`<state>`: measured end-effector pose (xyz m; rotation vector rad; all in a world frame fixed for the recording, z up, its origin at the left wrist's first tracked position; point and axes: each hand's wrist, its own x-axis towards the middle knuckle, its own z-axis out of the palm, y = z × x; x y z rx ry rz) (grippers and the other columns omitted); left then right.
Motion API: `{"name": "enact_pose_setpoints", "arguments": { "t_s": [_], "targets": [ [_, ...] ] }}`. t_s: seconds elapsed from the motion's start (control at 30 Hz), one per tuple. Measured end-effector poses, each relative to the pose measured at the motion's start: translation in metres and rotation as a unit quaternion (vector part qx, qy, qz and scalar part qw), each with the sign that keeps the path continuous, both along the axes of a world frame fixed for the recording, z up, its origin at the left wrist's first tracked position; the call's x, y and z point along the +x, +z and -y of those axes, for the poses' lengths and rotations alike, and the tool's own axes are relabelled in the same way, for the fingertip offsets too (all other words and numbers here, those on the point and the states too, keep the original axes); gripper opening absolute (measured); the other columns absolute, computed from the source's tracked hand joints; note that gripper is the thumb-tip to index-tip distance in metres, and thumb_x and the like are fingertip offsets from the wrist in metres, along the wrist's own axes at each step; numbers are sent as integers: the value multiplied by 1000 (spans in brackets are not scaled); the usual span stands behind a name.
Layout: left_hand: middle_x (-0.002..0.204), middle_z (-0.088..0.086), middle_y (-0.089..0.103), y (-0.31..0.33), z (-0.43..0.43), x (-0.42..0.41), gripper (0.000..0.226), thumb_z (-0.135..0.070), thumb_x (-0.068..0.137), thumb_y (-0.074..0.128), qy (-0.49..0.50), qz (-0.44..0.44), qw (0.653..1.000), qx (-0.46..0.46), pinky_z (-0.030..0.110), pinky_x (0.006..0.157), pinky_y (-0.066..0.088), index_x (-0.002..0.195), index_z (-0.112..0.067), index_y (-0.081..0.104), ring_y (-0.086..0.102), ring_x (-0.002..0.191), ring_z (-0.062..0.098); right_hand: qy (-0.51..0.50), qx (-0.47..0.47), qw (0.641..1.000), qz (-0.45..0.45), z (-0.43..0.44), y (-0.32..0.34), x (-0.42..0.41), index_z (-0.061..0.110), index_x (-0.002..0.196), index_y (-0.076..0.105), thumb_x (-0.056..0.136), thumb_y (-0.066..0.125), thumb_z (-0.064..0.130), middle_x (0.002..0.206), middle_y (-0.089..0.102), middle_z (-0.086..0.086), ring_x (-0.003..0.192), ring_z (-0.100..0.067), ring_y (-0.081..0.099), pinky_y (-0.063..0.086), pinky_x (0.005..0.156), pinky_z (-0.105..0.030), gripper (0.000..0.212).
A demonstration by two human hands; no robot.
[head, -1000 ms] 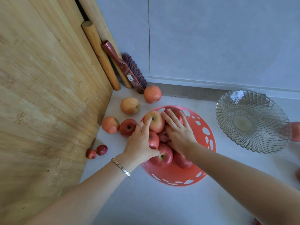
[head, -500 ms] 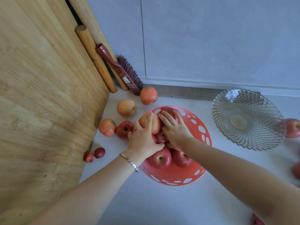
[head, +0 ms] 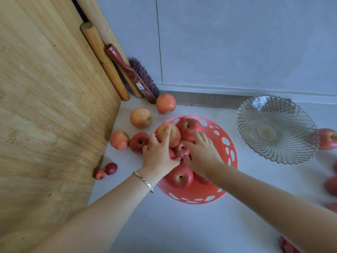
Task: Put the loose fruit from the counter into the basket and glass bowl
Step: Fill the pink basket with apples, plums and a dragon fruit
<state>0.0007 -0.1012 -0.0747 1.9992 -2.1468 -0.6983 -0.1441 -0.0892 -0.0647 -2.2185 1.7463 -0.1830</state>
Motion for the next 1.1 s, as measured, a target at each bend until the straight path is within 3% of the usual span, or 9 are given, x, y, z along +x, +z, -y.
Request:
{"name": "enact_pose_setpoints", "arguments": {
  "t_s": [0.07, 0.13, 0.2, 0.33, 0.5, 0.7, 0.83, 1.0, 1.1],
  "targets": [
    [132, 14, 25, 0, 0, 0, 109, -42, 66, 75, -2, -3, 1000, 3, 46, 102, 36, 146, -32, 1, 35, 126, 30, -23, 30, 999, 17, -28, -3, 1, 21, 113, 62, 73, 43, 50, 118, 53, -4, 116, -26, 44, 33, 104, -35, 52],
    [131, 14, 26, 1, 0, 0, 109, -40, 66, 75, -2, -4, 1000, -1, 45, 101, 36, 146, -31, 1, 36, 123, 31, -6, 52, 998, -17, -48, -9, 2, 20, 114, 59, 73, 44, 61, 111, 58, -1, 113, -23, 49, 33, 102, -34, 60],
    [130, 14, 28, 2, 0, -1, 109, -38, 66, 75, 2, -6, 1000, -4, 45, 101, 37, 147, -31, 3, 37, 121, 32, 0, 50, 998, -37, -50, -17, 3, 17, 114, 59, 78, 43, 60, 108, 64, -1, 115, -25, 51, 31, 106, -37, 58],
    [126, 12, 30, 5, 3, -2, 105, -35, 66, 75, 2, -11, 1000, -2, 43, 97, 38, 146, -31, 7, 39, 118, 32, 24, 123, 989, -74, -34, -22, 0, 17, 118, 55, 86, 44, 54, 119, 62, 1, 129, -20, 39, 8, 116, -38, 50],
    [127, 12, 30, 7, 5, -2, 104, -32, 66, 75, 1, -22, 1000, -2, 42, 97, 37, 146, -31, 9, 39, 120, 32, 29, 140, 983, -117, -19, -16, 5, 18, 97, 66, 92, 32, 50, 99, 68, -2, 112, -23, 48, 12, 111, -40, 48],
    [131, 13, 31, 10, 0, -6, 99, -34, 70, 72, 9, 9, 1000, -9, 45, 96, 37, 146, -31, 9, 39, 123, 33, 75, 191, 966, -160, -9, -7, 9, 25, 108, 64, 96, 23, 45, 93, 63, 0, 110, -26, 46, 13, 109, -46, 47],
    [129, 14, 34, 13, 1, -10, 97, -35, 73, 70, 8, 49, 999, -14, 44, 95, 37, 147, -30, 7, 43, 118, 35, 59, 175, 975, -127, -13, -13, 5, 21, 97, 65, 96, 22, 44, 80, 55, 2, 105, -25, 49, 14, 108, -42, 48],
    [139, 18, 32, 7, -10, -4, 99, -46, 71, 70, -15, 79, 995, -67, 47, 93, 41, 146, -21, 11, 45, 119, 36, -17, 130, 991, -39, -24, -21, 6, 17, 94, 63, 93, 35, 45, 95, 67, -2, 104, -22, 54, 24, 108, -35, 40],
    [139, 21, 38, 2, -21, 8, 100, -56, 59, 73, -54, 68, 986, -140, 51, 89, 47, 138, -18, 23, 50, 118, 37, -52, 105, 992, 52, -28, -16, -1, 23, 111, 61, 90, 45, 39, 106, 65, 2, 111, -20, 52, 33, 101, -36, 31]
  ]
}}
